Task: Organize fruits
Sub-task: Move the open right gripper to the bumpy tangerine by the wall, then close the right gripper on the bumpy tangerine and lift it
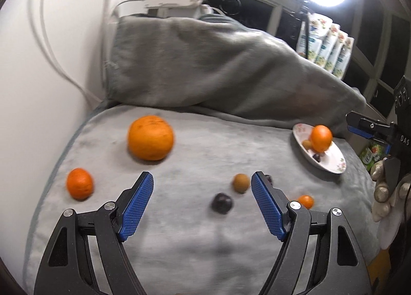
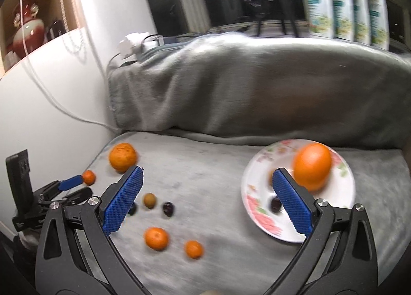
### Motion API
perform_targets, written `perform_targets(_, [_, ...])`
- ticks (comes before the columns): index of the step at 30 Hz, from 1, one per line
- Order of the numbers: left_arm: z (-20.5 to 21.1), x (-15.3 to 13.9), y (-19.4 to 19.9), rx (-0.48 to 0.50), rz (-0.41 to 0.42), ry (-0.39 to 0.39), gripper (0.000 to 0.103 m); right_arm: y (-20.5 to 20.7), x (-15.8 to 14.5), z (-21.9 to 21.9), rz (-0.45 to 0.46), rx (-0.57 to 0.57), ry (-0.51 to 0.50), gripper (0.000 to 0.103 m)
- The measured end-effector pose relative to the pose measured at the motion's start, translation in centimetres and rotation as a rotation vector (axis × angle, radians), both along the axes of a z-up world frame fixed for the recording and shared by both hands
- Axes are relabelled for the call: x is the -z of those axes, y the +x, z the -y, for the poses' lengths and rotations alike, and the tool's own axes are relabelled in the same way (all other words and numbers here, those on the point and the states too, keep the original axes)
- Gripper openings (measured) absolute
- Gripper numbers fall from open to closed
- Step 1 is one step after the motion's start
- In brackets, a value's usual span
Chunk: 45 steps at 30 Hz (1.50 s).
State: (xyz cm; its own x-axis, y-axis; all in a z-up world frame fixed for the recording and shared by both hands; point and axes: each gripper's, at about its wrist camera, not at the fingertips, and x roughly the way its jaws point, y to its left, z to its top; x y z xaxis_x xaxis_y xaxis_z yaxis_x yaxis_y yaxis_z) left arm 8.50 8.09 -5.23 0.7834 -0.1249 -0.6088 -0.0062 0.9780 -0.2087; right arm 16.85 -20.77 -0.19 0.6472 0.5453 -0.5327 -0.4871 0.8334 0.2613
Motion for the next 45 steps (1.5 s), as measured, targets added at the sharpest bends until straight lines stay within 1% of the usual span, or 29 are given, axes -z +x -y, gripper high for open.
perform_targets(5, [-2.1, 0.9, 0.0, -0.033, -0.008, -0.019, 0.079, 0.7, -0.4, -4.5, 0.014, -0.077, -0.039, 0.102])
perform_targets(12, [-4.2, 1.8, 1.2, -0.059, -0.018, -0.056, 0.079, 2.4, -0.1, -10.6, -0.033, -0.172, -0.055, 0.102])
perform_targets(18, [-5.3, 2.5, 2.6, -0.060, -0.026, -0.100, 0.079, 4.9, 0.9, -15.0, -0.130, -0.241, -0.044, 0.102])
perform_targets(21, [-5.6, 2.8, 3.6, -0.059, -0.033, -0.116, 0.079, 6.3, 1.8, -17.0, -0.197, -0.267, -0.019, 0.102])
perform_targets(24, [-5.9, 3.0, 4.5, -0.057, -0.037, -0.127, 0.079, 7.6, 2.6, -18.5, -0.274, -0.294, 0.020, 0.102])
perform_targets(29, [-6.3, 3.6, 5.9, -0.058, -0.054, -0.146, 0.079, 9.0, 4.0, -20.8, -0.347, -0.321, 0.041, 0.102])
perform_targets(32, [-6.5, 4.1, 6.6, -0.053, -0.069, -0.150, 0.078, 9.9, 5.1, -22.0, -0.410, -0.329, 0.050, 0.095])
perform_targets(33, [-6.5, 4.1, 6.7, -0.051, -0.073, -0.149, 0.077, 10.1, 5.3, -22.3, -0.425, -0.330, 0.052, 0.093])
perform_targets(35, [-6.5, 4.2, 7.0, -0.048, -0.078, -0.146, 0.077, 10.4, 6.0, -23.0, -0.453, -0.332, 0.054, 0.091])
perform_targets(38, [-6.6, 4.4, 7.3, -0.050, -0.082, -0.152, 0.076, 10.9, 6.9, -24.0, -0.492, -0.336, 0.059, 0.085])
perform_targets(39, [-6.6, 4.4, 7.4, -0.050, -0.082, -0.151, 0.076, 11.0, 7.1, -24.3, -0.502, -0.335, 0.059, 0.082])
perform_targets(40, [-6.5, 4.4, 7.4, -0.049, -0.084, -0.148, 0.073, 11.2, 7.3, -24.4, -0.509, -0.333, 0.059, 0.079])
perform_targets(41, [-6.5, 4.4, 7.5, -0.048, -0.085, -0.144, 0.071, 11.2, 7.6, -24.6, -0.516, -0.332, 0.061, 0.079])
perform_targets(45, [-6.2, 4.6, 8.0, -0.043, -0.100, -0.121, 0.071, 11.7, 8.6, -25.1, -0.551, -0.322, 0.075, 0.078])
